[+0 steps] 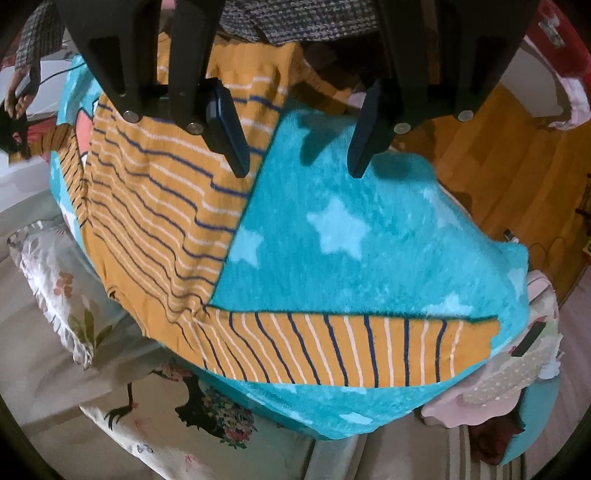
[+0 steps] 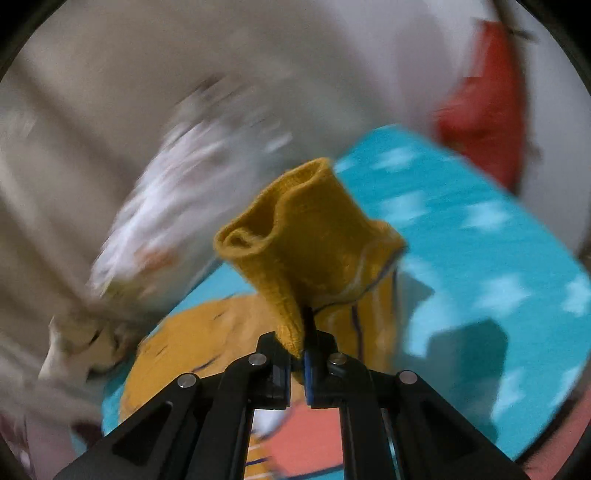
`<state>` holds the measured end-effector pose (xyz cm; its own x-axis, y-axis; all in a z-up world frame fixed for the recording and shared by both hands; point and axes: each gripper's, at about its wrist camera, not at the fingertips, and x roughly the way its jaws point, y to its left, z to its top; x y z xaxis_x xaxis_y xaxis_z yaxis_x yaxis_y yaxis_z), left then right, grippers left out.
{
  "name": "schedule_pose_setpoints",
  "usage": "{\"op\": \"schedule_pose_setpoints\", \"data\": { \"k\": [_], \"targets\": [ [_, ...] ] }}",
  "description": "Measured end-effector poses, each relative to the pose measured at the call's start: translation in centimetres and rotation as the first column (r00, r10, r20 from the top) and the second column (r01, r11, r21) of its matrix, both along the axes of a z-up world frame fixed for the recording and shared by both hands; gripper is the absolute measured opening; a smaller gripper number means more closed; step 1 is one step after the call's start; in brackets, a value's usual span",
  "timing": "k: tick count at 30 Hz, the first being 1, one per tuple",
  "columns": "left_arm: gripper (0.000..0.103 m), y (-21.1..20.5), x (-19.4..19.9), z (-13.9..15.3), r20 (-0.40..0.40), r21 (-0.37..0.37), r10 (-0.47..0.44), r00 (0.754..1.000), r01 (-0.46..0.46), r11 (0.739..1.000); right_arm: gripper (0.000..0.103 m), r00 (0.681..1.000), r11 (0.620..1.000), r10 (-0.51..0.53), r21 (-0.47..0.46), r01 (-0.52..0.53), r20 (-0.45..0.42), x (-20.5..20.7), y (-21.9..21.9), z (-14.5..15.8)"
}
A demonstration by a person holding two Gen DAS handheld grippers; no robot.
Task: Fold small clothes
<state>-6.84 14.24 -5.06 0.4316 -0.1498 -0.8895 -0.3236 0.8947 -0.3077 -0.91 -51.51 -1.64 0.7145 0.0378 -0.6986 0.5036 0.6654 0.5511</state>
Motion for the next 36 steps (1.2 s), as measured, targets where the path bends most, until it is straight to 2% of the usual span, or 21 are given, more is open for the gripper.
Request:
{"op": "schedule_pose_setpoints", "data": {
  "k": [5, 10, 14, 20, 26, 28, 30, 32, 34, 36],
  "targets": [
    [0.054, 2.6, 1.1, -0.4, 0.007, -0.017, -0.008, 1.000, 0.008, 1.000, 0.006, 0.971, 0.971, 0.238, 0.022, -0.238, 0.002, 7.3, 11.4, 0.0],
    [0.056, 6.0, 1.3, -1.1, 0.004, -0.030, 0.005, 1.000, -0.005, 1.000, 0.006, 0.897, 0.896, 0.443, 0.050, -0.441, -0.021, 12.7, 22.8, -2.3],
    [0.056, 8.8, 1.4, -1.9, -0.008, -0.046, 0.021, 1.000, -0.022, 0.999, 0.006, 0.858, 0.862, 0.507, 0.051, -0.504, -0.088, 15.4, 28.9, -4.7],
    [0.056, 12.4, 1.3, -3.3, -0.034, -0.063, 0.049, 0.998, -0.051, 0.997, 0.006, 0.806, 0.820, 0.556, -0.023, -0.571, -0.202, 18.3, 35.5, -7.2],
    [0.056, 14.4, 1.5, -3.9, -0.039, -0.067, 0.055, 0.998, -0.058, 0.996, 0.007, 0.724, 0.734, 0.627, -0.094, -0.673, -0.286, 20.3, 41.2, -8.3],
    [0.057, 14.7, 1.7, -4.0, -0.042, -0.062, 0.061, 0.997, -0.063, 0.996, 0.012, 0.700, 0.703, 0.641, -0.124, -0.700, -0.315, 20.7, 42.8, -8.7],
    [0.057, 15.2, 1.8, -4.1, -0.041, -0.064, 0.069, 0.997, -0.072, 0.995, 0.022, 0.692, 0.691, 0.642, -0.141, -0.709, -0.331, 20.8, 44.2, -9.1],
    [0.057, 15.7, 2.0, -4.2, -0.043, -0.063, 0.081, 0.996, -0.083, 0.995, 0.043, 0.679, 0.682, 0.662, -0.123, -0.721, -0.318, 20.8, 45.4, -9.2],
    [0.057, 16.2, 2.2, -4.2, -0.040, -0.072, 0.099, 0.994, -0.102, 0.992, 0.054, 0.652, 0.652, 0.694, -0.116, -0.749, -0.306, 20.6, 46.8, -9.2],
    [0.057, 16.8, 2.5, -4.4, -0.040, -0.102, 0.121, 0.992, -0.124, 0.987, 0.058, 0.631, 0.619, 0.709, -0.152, -0.771, -0.315, 20.0, 48.2, -9.0]
  ]
}}
